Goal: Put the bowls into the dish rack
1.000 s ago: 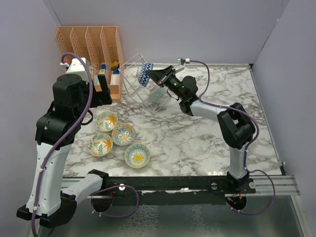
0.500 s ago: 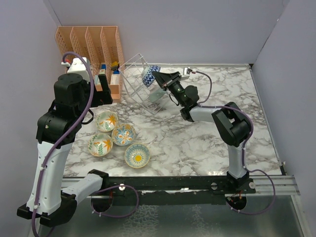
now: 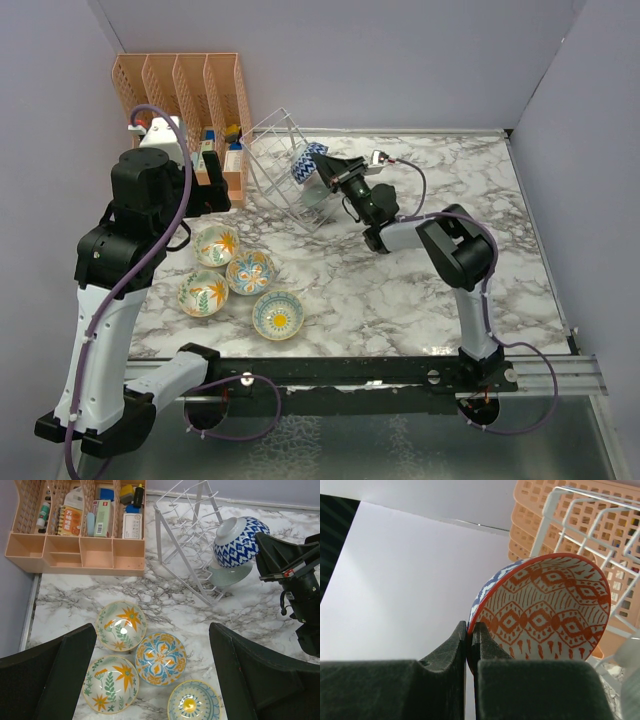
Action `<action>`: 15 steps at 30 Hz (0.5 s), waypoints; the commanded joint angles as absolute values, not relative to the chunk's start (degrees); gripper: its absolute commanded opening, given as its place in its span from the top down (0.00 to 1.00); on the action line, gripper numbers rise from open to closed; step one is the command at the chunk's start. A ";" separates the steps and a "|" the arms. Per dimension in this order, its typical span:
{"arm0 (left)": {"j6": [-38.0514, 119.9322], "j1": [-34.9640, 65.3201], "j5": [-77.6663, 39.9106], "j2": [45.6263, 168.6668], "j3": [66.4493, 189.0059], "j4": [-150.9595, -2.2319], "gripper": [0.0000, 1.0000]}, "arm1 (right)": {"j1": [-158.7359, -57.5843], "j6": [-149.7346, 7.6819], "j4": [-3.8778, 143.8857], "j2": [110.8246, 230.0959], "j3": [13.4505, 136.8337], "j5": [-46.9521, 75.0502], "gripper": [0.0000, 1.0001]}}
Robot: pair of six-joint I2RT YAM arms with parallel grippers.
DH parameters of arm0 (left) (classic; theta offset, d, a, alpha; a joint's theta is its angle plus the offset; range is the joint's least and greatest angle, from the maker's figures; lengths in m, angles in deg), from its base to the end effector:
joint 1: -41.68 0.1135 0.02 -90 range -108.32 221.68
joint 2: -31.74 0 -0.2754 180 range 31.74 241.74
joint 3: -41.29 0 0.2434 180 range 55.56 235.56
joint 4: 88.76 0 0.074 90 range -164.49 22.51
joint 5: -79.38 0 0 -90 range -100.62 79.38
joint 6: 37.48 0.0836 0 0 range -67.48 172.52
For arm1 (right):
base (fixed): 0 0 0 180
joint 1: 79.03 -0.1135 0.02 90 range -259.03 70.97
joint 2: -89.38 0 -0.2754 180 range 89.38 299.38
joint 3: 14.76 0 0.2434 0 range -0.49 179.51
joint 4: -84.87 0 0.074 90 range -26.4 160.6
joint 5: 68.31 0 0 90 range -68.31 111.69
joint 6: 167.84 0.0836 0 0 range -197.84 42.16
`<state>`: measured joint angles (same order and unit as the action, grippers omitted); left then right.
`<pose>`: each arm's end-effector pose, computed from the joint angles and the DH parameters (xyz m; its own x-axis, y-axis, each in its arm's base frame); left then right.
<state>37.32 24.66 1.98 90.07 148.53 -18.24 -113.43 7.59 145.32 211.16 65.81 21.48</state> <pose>0.1775 -0.0353 0.4740 -0.3639 -0.1562 -0.9183 -0.0038 0.9861 -0.1662 0.4099 0.2810 0.2392 -0.5443 0.8354 -0.0764 -0.3163 -0.1200 0.9410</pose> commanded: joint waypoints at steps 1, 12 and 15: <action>37.99 24.50 0.46 89.70 147.94 -18.15 0.01 | -113.89 9.52 151.37 212.96 65.95 24.28 0.99; 37.86 24.47 -0.06 89.31 146.54 -18.46 0.01 | -114.58 10.45 152.28 216.02 65.58 26.32 0.99; 37.94 24.51 -0.14 89.31 146.44 -18.67 0.01 | -114.79 10.59 152.04 216.18 64.83 27.15 0.99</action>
